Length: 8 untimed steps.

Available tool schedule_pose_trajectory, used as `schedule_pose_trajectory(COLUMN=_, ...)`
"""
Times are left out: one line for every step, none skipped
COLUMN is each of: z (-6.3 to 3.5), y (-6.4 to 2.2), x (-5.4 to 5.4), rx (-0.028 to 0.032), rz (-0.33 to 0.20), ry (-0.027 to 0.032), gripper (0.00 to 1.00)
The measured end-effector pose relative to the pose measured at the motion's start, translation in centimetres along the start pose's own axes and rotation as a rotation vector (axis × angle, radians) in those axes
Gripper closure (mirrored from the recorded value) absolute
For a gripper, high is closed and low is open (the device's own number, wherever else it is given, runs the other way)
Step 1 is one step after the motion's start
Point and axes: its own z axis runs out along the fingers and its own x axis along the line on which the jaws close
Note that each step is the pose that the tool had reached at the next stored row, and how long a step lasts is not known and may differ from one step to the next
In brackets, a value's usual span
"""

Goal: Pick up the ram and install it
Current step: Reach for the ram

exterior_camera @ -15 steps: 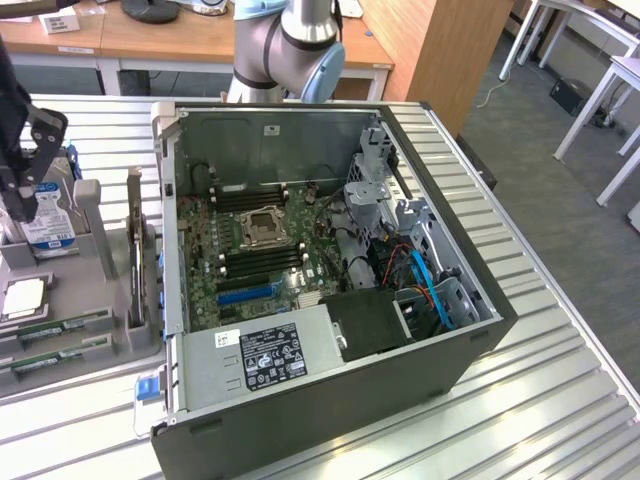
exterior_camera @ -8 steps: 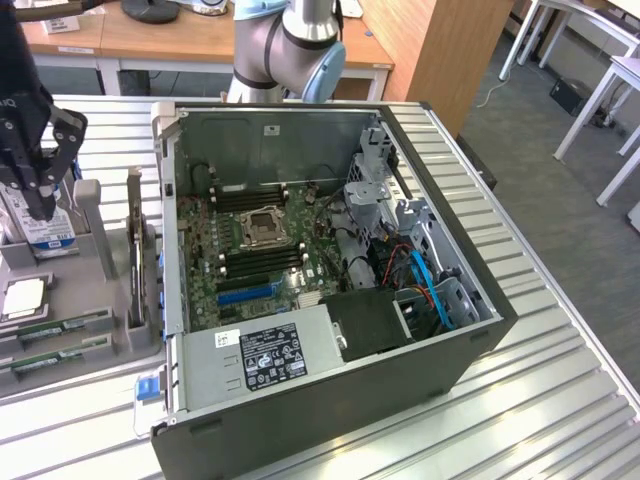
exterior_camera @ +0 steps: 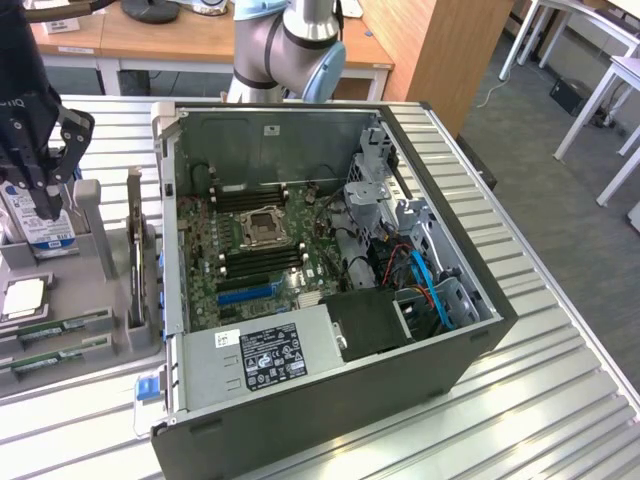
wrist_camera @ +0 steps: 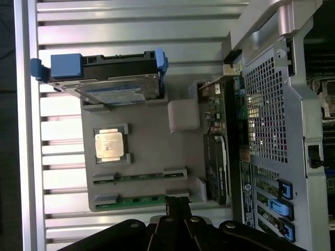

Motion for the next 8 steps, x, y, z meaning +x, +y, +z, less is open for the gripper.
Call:
schedule_pose_trajectory(z=0.01, y=0.0, x=-0.03, rx=0.0, rz=0.0, ry=-0.0001, gripper=0.89)
schedule_pose_trajectory(z=0.0, y=0.0, x=-0.03, rx=0.0, rz=0.0, ry=0.0, gripper=0.89)
schedule_pose_trajectory(z=0.0, y=0.0, x=-0.04, rx=0.0001, rz=0.0, ry=0.0001, gripper=0.89)
schedule_pose_trajectory(z=0.0, y=0.0, x=-0.04, rx=0.0001, rz=0.0, ry=0.0, gripper=0.89)
schedule_pose_trajectory(z=0.0, y=0.0, x=-0.04, rx=0.0001, rz=0.0, ry=0.0, gripper=0.89)
schedule_pose_trajectory(z=0.0, y=0.0, x=-0.04, rx=0.0, rz=0.0, ry=0.0, gripper=0.89)
schedule_pose_trajectory(z=0.0, y=0.0, x=-0.1, rx=0.0001, rz=0.0, ry=0.0001, gripper=0.89)
schedule_pose_trajectory(z=0.0, y=0.01, x=-0.17, rx=0.0001, rz=0.0, ry=0.0001, gripper=0.89)
